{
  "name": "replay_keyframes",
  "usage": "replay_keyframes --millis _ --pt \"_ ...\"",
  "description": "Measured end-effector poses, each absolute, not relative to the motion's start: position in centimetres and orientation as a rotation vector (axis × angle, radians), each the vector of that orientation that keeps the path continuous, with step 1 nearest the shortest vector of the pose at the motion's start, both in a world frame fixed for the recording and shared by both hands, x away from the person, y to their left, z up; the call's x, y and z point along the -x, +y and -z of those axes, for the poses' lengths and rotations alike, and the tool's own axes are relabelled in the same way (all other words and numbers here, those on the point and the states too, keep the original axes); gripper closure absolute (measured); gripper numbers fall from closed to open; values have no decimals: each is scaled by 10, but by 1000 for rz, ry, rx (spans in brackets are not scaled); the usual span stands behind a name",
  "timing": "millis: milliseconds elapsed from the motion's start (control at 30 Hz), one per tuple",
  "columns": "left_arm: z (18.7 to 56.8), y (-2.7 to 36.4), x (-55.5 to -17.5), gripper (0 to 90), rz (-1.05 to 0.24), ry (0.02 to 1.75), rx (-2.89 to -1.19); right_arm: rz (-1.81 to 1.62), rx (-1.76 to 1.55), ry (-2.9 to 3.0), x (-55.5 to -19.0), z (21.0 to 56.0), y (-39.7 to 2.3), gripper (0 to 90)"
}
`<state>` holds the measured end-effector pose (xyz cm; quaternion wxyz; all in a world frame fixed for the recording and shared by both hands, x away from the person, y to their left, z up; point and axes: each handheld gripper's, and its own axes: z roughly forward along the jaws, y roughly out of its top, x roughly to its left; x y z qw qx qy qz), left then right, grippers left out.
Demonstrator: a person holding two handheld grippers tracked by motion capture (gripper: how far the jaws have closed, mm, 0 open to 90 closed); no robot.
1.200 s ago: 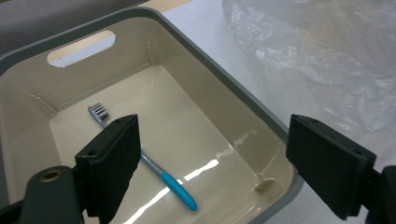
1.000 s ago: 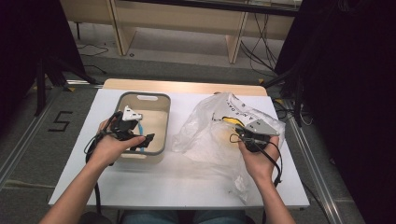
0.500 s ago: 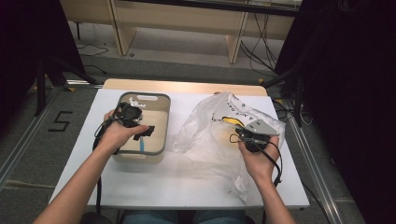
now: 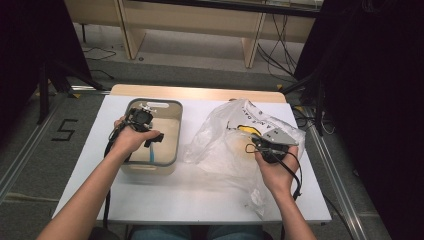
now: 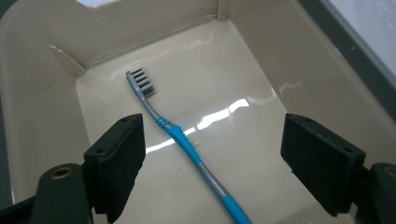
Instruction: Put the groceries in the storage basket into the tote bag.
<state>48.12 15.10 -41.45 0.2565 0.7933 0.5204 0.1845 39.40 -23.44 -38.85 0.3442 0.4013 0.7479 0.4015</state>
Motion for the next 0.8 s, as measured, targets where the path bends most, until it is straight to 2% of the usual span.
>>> replay_keyframes --millis 800 --pt "446 151 -516 288 -357 1669 -2216 -1041 -1037 1950 -394 389 -232 900"
